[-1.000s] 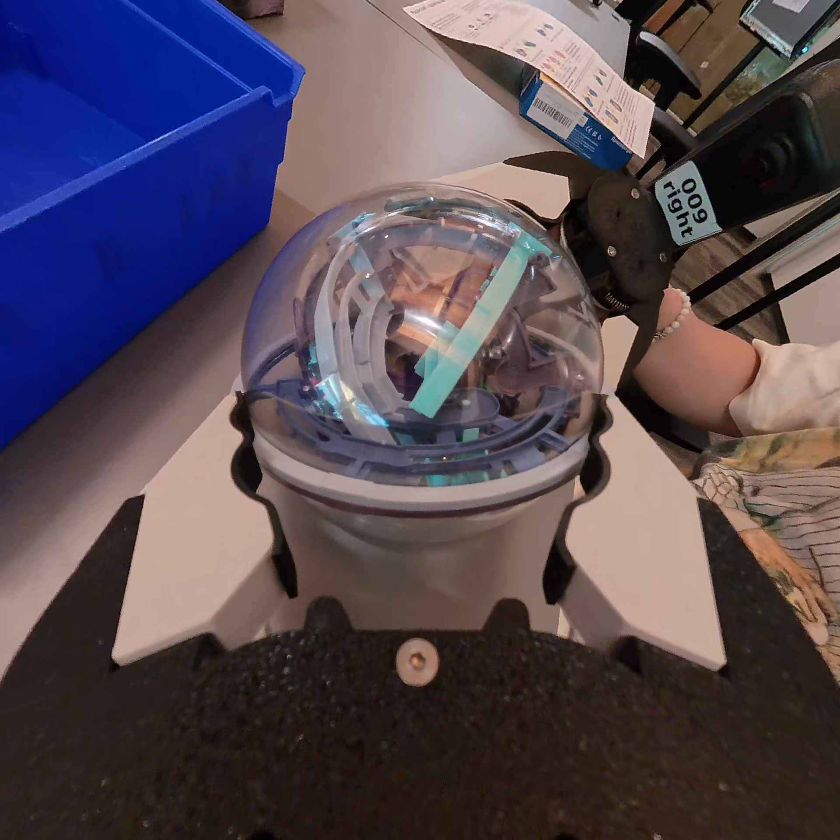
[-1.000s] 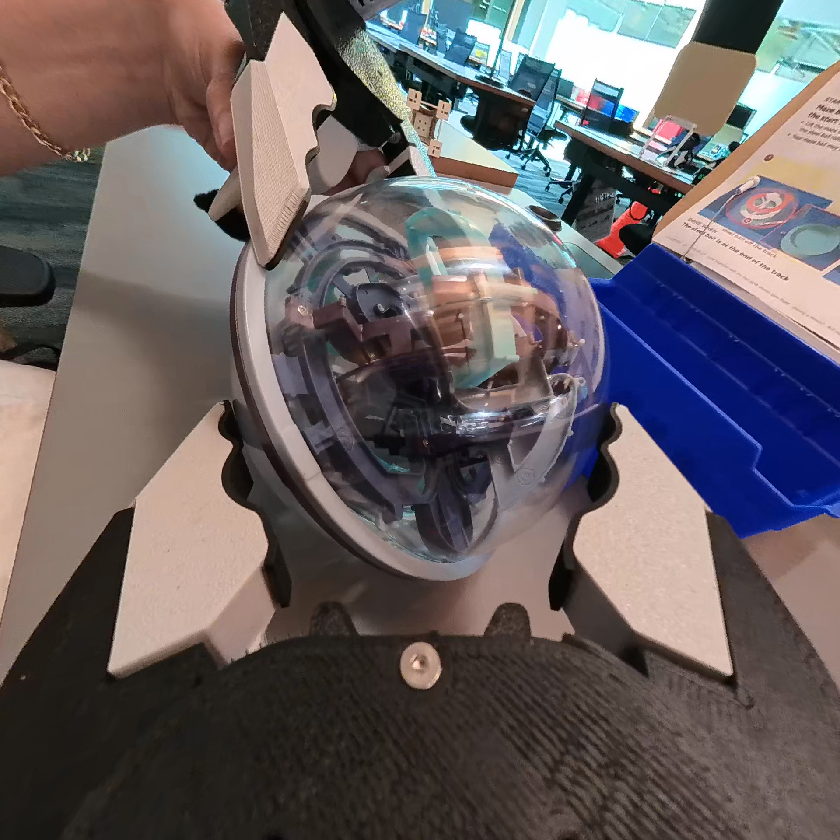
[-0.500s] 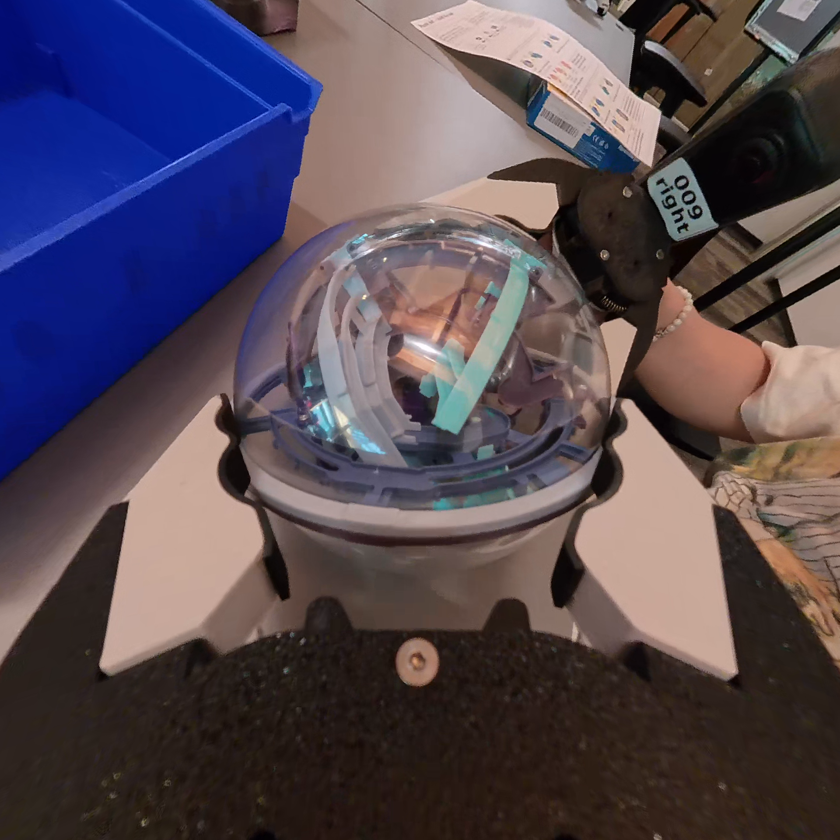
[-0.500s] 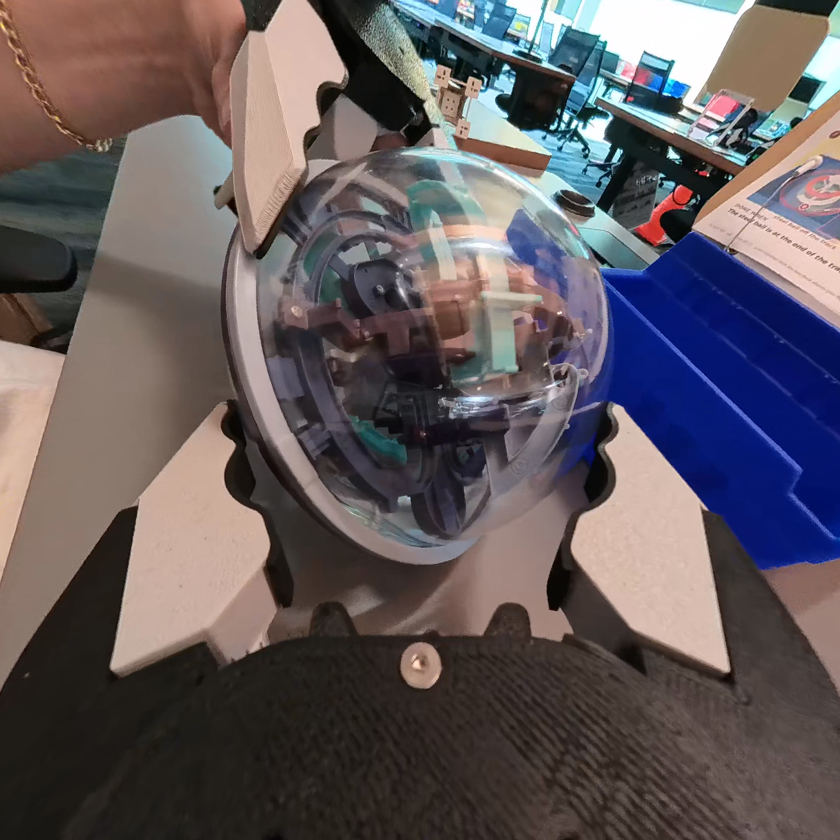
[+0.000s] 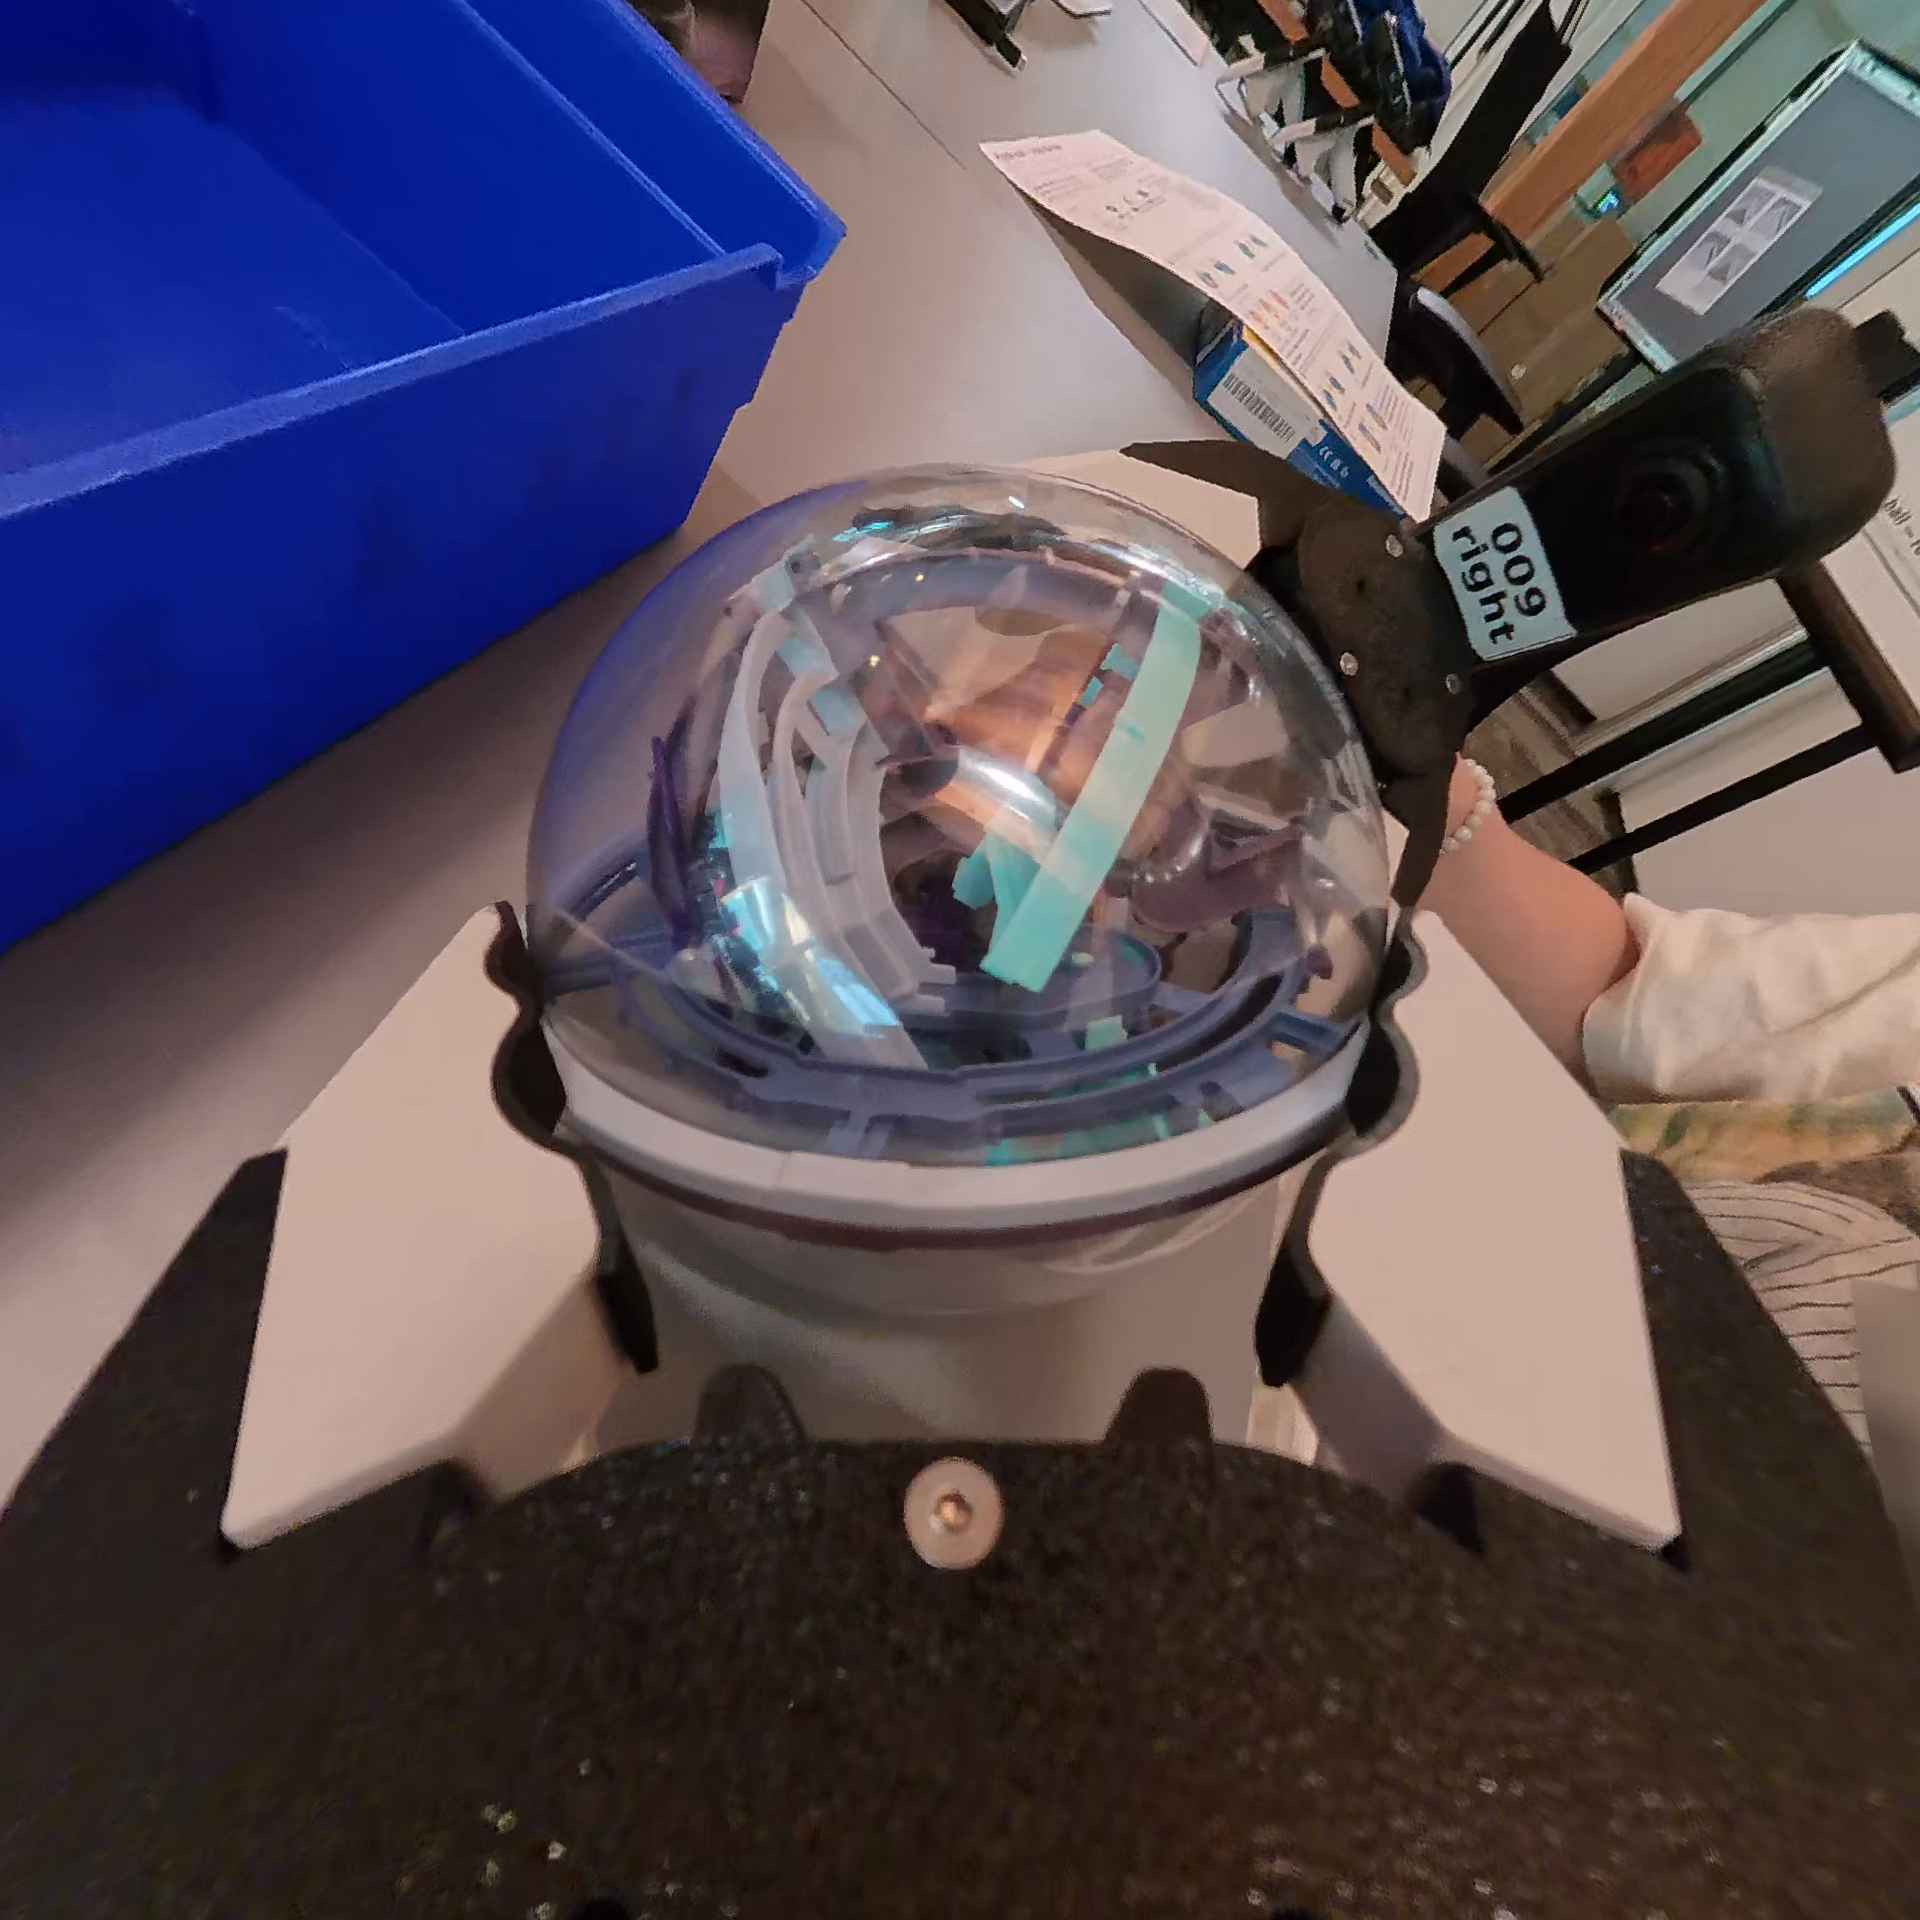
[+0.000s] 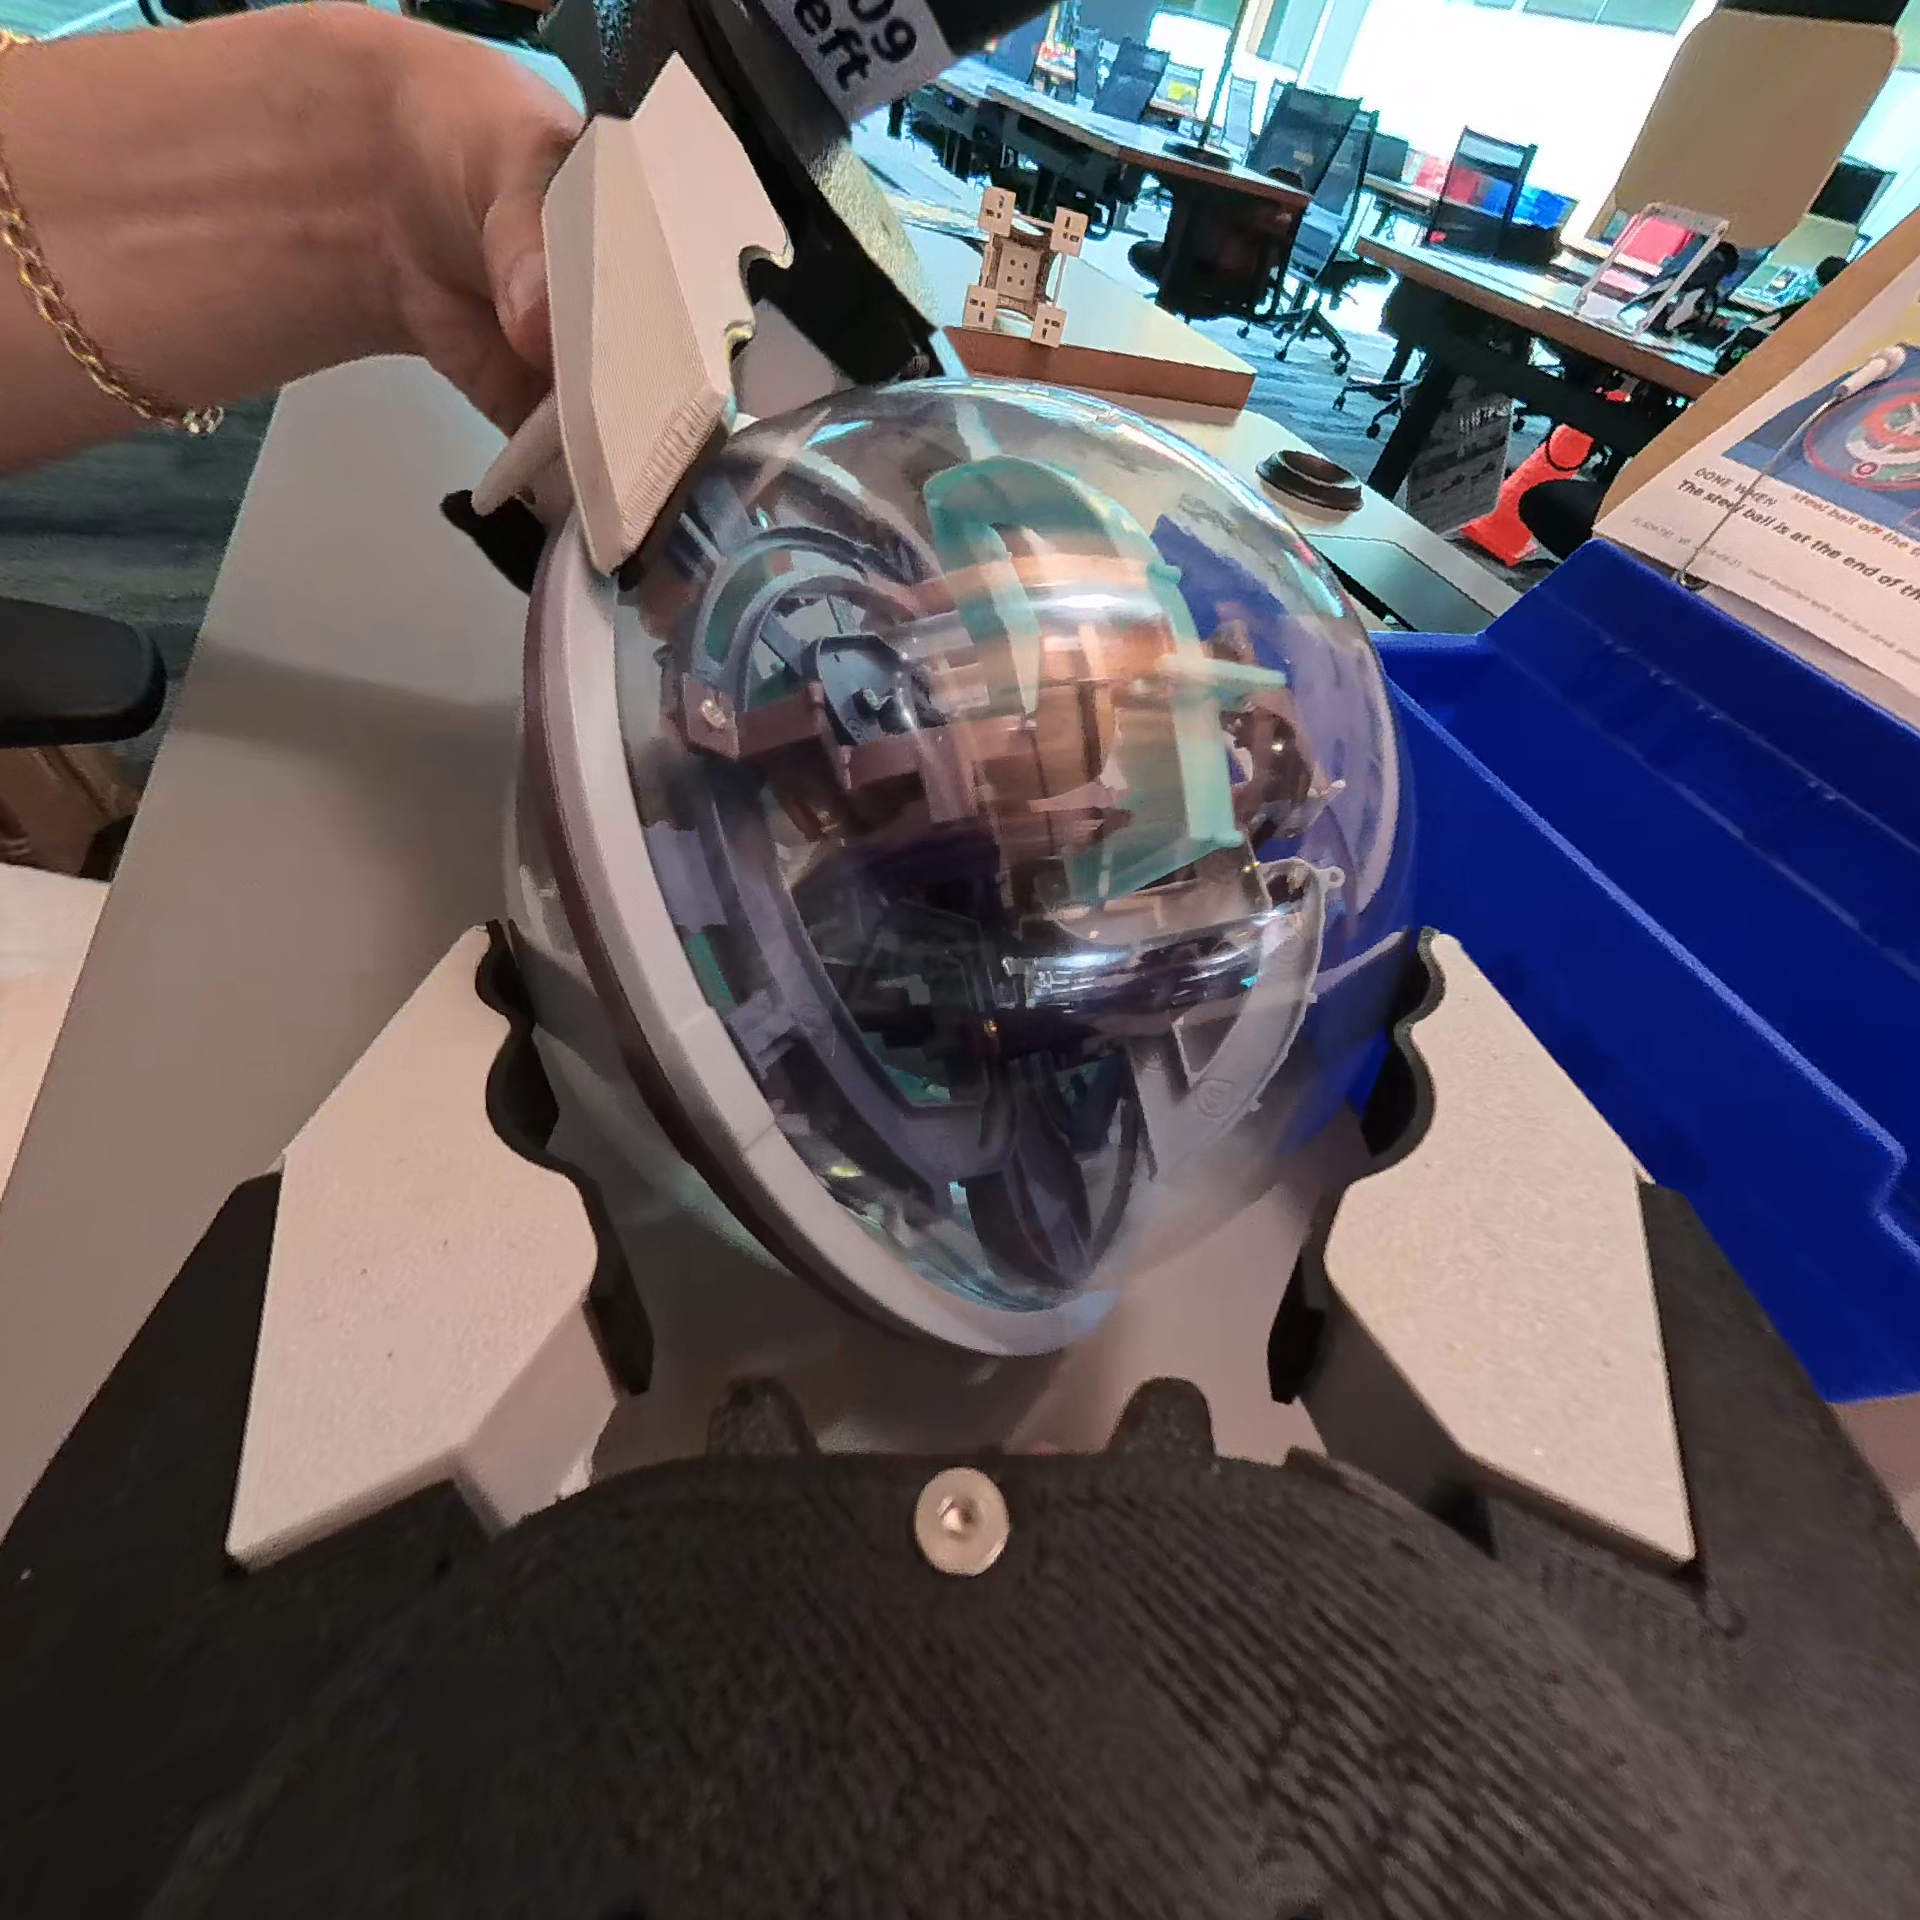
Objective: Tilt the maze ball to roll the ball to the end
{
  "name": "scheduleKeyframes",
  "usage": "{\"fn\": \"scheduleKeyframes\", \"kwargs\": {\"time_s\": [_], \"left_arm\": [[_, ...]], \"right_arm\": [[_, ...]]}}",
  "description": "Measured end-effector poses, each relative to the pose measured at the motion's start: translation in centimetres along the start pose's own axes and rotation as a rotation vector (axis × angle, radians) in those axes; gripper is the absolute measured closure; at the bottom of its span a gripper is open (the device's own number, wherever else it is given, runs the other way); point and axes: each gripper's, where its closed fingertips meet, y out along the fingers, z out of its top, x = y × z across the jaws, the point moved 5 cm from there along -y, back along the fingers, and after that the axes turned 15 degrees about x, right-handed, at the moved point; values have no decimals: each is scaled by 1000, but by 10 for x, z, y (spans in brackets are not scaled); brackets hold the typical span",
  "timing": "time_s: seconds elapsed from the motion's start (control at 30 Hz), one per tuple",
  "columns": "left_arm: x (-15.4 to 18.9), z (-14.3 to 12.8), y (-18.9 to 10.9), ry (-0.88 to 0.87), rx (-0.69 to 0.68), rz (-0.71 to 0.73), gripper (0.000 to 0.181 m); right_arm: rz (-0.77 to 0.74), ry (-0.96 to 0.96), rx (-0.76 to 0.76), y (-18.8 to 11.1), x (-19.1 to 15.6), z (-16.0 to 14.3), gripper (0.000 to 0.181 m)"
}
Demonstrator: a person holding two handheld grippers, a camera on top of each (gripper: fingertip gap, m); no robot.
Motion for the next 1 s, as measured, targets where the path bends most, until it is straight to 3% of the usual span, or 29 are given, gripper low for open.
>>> {"fn": "scheduleKeyframes", "kwargs": {"time_s": [0.57,0.77,1.0], "left_arm": [[-10,1,-3,-92,57,10,29],[-12,7,-7,-56,83,84,28],[-18,10,-8,-152,100,142,28]], "right_arm": [[-1,-12,2,8,4,2,24],[32,-30,-75,10,6,-4,31],[22,-44,-31,16,11,0,32]]}}
